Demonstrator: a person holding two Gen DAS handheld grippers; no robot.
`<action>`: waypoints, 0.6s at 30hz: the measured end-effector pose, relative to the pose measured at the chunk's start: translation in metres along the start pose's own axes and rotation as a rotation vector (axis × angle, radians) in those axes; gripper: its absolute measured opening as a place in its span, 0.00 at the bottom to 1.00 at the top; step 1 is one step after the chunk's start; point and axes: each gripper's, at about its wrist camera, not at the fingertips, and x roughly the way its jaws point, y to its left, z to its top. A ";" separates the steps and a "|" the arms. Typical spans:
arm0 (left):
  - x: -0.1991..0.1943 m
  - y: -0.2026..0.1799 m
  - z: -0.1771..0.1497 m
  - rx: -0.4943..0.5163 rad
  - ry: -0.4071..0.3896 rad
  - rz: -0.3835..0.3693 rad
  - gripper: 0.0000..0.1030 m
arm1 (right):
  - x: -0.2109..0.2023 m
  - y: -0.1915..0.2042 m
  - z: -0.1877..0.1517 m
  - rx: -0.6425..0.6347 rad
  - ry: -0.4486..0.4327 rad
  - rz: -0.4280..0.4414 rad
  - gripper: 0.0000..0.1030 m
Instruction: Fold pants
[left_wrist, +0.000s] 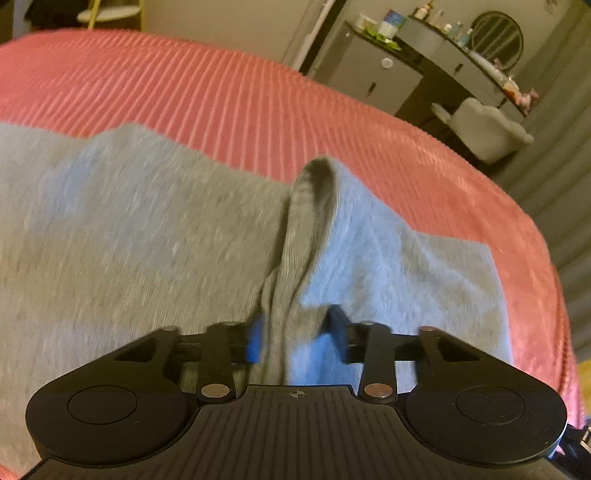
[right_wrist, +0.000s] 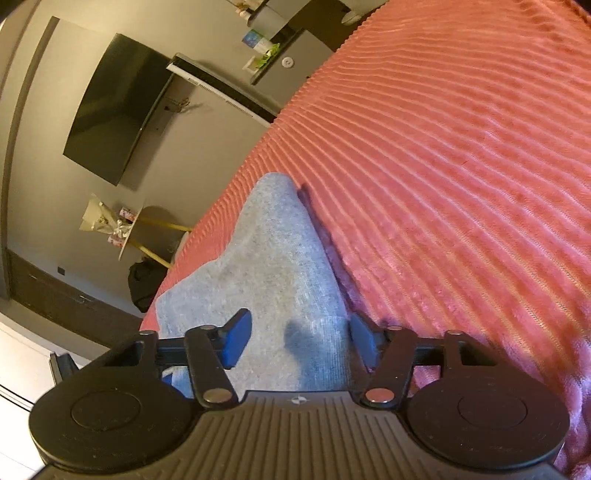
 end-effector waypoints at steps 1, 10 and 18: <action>0.001 -0.003 0.000 0.005 0.002 0.008 0.24 | 0.000 0.002 0.000 -0.018 -0.005 -0.009 0.51; -0.024 -0.026 -0.001 0.171 -0.120 0.058 0.19 | 0.000 0.063 -0.025 -0.397 -0.096 -0.110 0.39; -0.016 -0.016 -0.024 0.222 -0.097 0.183 0.34 | 0.040 0.078 -0.037 -0.542 0.012 -0.260 0.39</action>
